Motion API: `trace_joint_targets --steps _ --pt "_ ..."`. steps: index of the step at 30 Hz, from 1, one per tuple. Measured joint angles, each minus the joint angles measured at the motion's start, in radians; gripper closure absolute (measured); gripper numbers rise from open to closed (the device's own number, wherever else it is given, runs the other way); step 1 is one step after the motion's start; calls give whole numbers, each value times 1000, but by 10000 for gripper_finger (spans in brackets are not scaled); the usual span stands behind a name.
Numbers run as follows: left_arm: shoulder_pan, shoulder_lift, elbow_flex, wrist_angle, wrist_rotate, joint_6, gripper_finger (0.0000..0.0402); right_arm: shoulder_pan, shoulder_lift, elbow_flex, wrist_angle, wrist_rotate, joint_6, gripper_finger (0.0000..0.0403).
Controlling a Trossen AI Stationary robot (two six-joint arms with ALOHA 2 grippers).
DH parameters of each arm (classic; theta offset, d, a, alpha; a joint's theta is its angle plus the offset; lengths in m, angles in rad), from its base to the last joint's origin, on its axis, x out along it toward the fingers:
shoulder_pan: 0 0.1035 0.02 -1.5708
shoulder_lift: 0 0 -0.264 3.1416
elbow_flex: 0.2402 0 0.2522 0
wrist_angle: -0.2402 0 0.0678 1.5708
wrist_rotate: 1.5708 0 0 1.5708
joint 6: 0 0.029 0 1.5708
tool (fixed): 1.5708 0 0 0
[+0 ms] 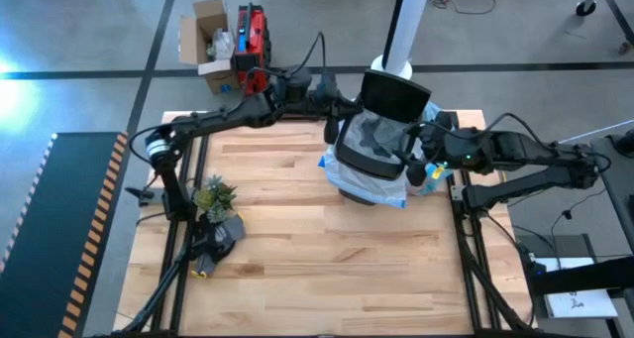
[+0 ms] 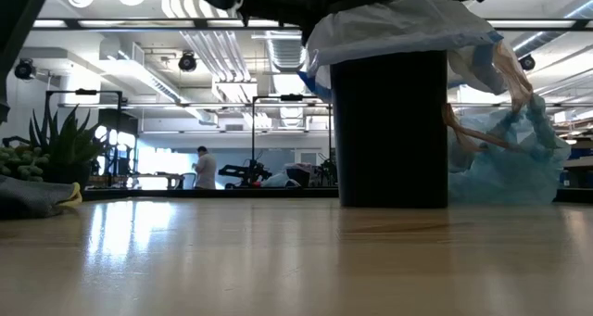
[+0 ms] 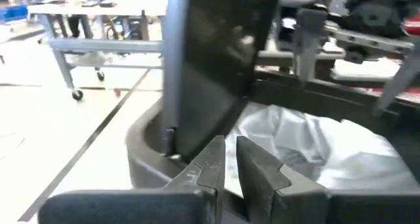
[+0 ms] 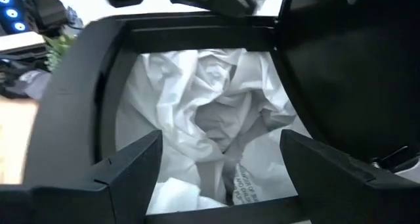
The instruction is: Place trash/remove bag and relplace
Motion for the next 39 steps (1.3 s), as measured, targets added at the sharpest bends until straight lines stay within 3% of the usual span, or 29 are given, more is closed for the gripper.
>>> trace_joint_targets --steps 14,20,28,33,39 --pt "33 31 -33 0 5 -19 380 -20 -6 -68 63 -8 54 109" --pt "21 -18 -43 -12 -5 -19 380 -6 -23 -2 75 -21 -51 117" --pt "-5 -154 -70 -42 3 -12 380 -23 -33 101 320 -4 -193 121" --pt "-59 -230 -151 -80 3 3 380 -76 30 191 379 -3 -250 151" --pt "-124 -362 -285 -73 2 62 377 -184 120 339 334 -2 -270 220"
